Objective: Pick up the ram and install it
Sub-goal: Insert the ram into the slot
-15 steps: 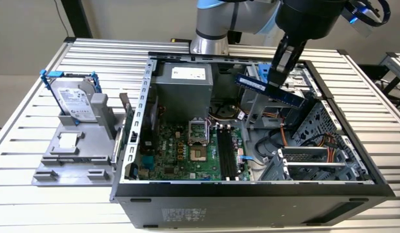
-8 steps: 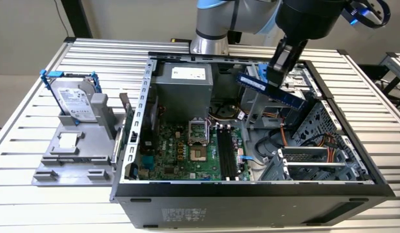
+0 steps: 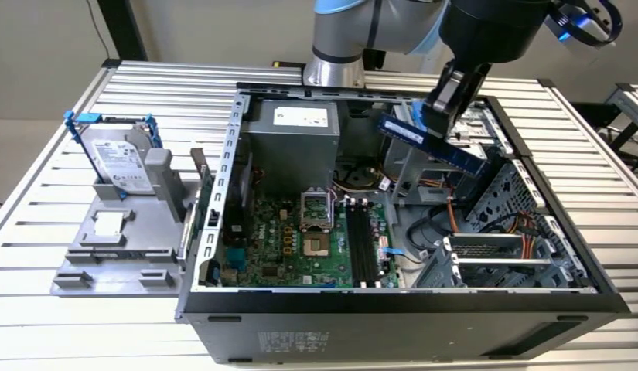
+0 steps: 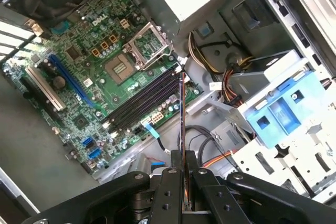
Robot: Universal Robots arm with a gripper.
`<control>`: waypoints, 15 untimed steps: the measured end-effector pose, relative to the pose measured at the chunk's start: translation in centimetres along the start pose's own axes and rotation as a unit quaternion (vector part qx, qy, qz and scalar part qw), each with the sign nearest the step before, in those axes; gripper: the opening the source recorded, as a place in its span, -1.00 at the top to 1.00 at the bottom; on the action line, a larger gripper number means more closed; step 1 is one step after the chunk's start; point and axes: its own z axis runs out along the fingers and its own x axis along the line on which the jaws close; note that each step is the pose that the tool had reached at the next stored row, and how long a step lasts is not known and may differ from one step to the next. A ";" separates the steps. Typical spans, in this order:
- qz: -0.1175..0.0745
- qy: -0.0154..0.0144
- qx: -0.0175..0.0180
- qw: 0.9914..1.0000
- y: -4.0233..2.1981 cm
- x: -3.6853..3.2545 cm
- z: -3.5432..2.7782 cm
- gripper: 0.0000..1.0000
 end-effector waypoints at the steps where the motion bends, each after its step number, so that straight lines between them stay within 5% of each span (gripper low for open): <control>1: 0.003 0.000 0.000 1.000 0.00 0.00 0.00 1.00; 9: 0.028 0.000 0.001 1.000 0.03 0.03 0.00 1.00; 15: 0.060 -0.001 0.002 0.998 0.03 0.03 0.00 1.00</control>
